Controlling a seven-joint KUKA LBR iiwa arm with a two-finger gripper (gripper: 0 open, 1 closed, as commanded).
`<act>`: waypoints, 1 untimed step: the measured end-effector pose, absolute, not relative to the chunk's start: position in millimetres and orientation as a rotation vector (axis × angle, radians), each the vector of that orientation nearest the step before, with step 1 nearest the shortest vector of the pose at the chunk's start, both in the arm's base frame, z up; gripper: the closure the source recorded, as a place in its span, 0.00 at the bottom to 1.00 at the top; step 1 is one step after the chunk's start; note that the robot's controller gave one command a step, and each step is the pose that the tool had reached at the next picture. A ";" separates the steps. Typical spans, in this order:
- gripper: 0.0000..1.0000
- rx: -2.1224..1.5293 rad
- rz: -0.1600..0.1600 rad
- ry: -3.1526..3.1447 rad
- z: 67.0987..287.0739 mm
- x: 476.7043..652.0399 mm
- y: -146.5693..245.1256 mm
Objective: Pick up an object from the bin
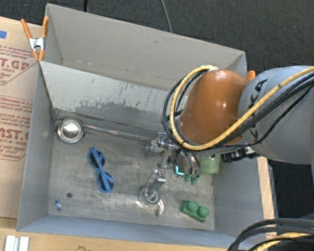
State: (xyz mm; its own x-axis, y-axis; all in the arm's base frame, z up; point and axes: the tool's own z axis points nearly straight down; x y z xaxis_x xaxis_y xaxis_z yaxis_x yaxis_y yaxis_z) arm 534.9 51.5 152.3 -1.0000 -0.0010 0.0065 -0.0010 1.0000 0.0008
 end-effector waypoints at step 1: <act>0.00 0.365 -0.001 -3.127 71.6 494.3 18.9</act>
Offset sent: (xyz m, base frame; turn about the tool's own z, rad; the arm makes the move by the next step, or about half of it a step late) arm -0.0426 -0.0335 -0.0823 -0.2317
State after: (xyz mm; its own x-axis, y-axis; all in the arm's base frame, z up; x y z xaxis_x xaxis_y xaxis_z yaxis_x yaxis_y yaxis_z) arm 494.3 18.9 71.6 -0.9732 -0.2300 -0.0068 -0.2300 0.9732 -0.0002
